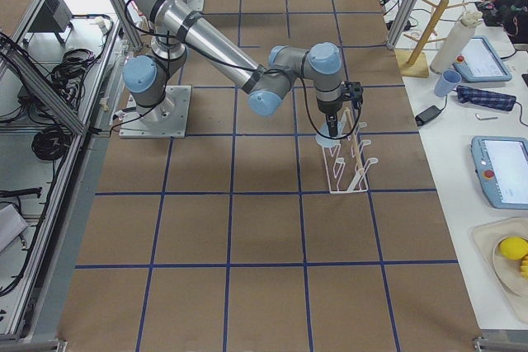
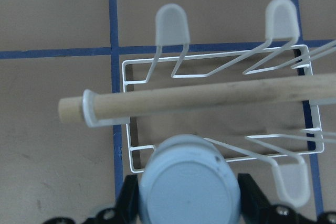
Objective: Transfer IKEA cup to right arm and place on rack
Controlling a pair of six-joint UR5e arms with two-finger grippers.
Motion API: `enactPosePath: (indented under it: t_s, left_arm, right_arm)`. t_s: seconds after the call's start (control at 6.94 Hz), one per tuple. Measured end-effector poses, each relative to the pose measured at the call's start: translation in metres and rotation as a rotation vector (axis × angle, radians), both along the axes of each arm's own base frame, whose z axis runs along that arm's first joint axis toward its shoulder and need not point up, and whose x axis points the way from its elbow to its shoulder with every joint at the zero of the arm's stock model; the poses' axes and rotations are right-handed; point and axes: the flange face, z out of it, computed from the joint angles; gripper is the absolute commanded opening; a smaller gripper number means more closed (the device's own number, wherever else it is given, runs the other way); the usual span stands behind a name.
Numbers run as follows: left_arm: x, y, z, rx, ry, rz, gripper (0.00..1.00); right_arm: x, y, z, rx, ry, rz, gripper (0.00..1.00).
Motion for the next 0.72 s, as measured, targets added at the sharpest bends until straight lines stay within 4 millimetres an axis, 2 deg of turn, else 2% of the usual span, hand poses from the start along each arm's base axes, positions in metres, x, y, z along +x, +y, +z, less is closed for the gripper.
enactPosePath:
  t_s: [0.43,0.72]
  left_arm:
    - [0.000,0.001,-0.003,0.004,0.000,0.001,1.00]
    - [0.000,0.002,-0.004,0.005,0.001,0.001,1.00]
  right_arm:
    - [0.000,0.002,0.001,0.009,0.005,0.000,1.00]
    - [0.004,0.009,0.017,0.023,-0.001,-0.006,1.00]
